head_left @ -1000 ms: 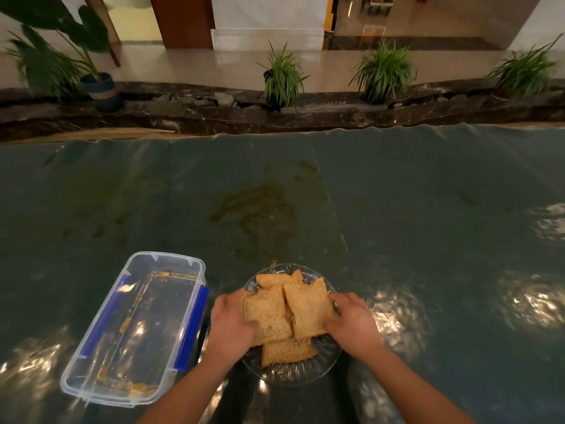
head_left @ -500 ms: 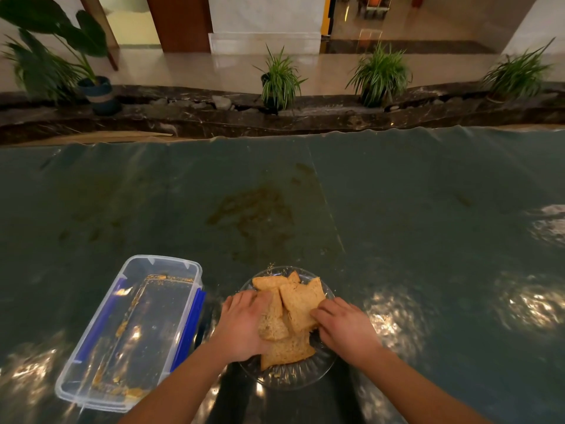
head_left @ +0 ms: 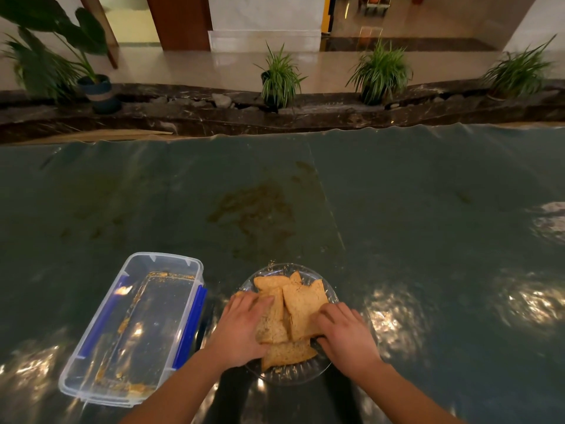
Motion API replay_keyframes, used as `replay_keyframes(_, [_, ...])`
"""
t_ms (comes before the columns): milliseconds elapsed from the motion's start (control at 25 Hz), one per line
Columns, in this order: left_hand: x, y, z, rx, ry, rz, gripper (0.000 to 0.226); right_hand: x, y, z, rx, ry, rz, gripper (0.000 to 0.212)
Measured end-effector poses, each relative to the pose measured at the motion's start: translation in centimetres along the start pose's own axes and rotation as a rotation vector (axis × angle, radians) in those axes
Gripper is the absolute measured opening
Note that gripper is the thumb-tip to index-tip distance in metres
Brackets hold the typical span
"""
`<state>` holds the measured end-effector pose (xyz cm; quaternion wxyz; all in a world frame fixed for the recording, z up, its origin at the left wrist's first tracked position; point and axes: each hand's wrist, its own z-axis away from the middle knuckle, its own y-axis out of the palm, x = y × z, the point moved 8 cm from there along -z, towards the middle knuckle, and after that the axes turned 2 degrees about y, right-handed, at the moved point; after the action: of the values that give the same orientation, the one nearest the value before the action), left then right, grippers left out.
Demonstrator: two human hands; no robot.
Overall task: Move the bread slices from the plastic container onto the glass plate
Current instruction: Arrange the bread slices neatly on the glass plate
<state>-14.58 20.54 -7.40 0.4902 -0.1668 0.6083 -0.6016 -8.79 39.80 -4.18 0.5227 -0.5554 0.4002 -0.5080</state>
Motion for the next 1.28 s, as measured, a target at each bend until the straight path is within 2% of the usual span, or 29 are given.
replay_keyframes(120, [-0.2, -0.1, -0.4, 0.042, -0.007, -0.004, 0.103, 0.7, -0.5, -0.3, -0.019, 0.007, -0.066, 0.041])
replay_keyframes(200, [-0.1, -0.3, -0.8, 0.063, -0.037, 0.033, 0.101, 1.5, -0.7, -0.3, -0.036, -0.01, -0.117, 0.04])
replay_keyframes(320, [0.7, -2.1, -2.1, -0.064, -0.186, 0.198, 0.072, 2.0, -1.0, 0.3, -0.115, 0.015, -0.192, 0.015])
replay_keyframes(360, [0.8, -2.9, -2.9, -0.116, -0.209, 0.187, 0.059, 2.2, -1.0, 0.6, -0.128, 0.019, -0.205, 0.008])
replay_keyframes(440, [0.6, -4.1, -4.9, -0.142, -0.208, 0.088, 0.039, 2.3, -0.4, 1.2, -0.102, 0.036, -0.19, 0.009])
replay_keyframes(560, [0.7, -4.4, -7.6, -0.046, -0.215, -0.006, 0.023, 1.9, 1.2, 1.3, 0.024, 0.122, -0.158, 0.017])
replay_keyframes(680, [1.6, -4.0, -8.6, 0.008, -0.226, -0.012, 0.022, 1.8, 2.4, 1.4, 0.085, 0.171, -0.148, 0.03])
replay_keyframes(880, [2.5, -3.4, -8.8, 0.037, -0.235, -0.059, 0.018, 1.4, 2.9, 1.4, 0.1, 0.198, -0.17, 0.027])
replay_keyframes(1000, [2.3, -3.6, -9.2, 0.006, -0.236, -0.061, 0.014, 1.2, 2.4, 1.4, 0.08, 0.173, -0.147, 0.018])
replay_keyframes(1160, [2.1, -4.1, -9.5, -0.046, -0.266, 0.017, 0.01, 1.9, 1.6, 1.8, 0.02, 0.085, -0.132, 0.026])
replay_keyframes(1280, [2.7, -4.0, -9.2, -0.099, -0.297, 0.08, 0.008, 2.2, 1.5, 1.8, 0.016, 0.046, -0.144, 0.025])
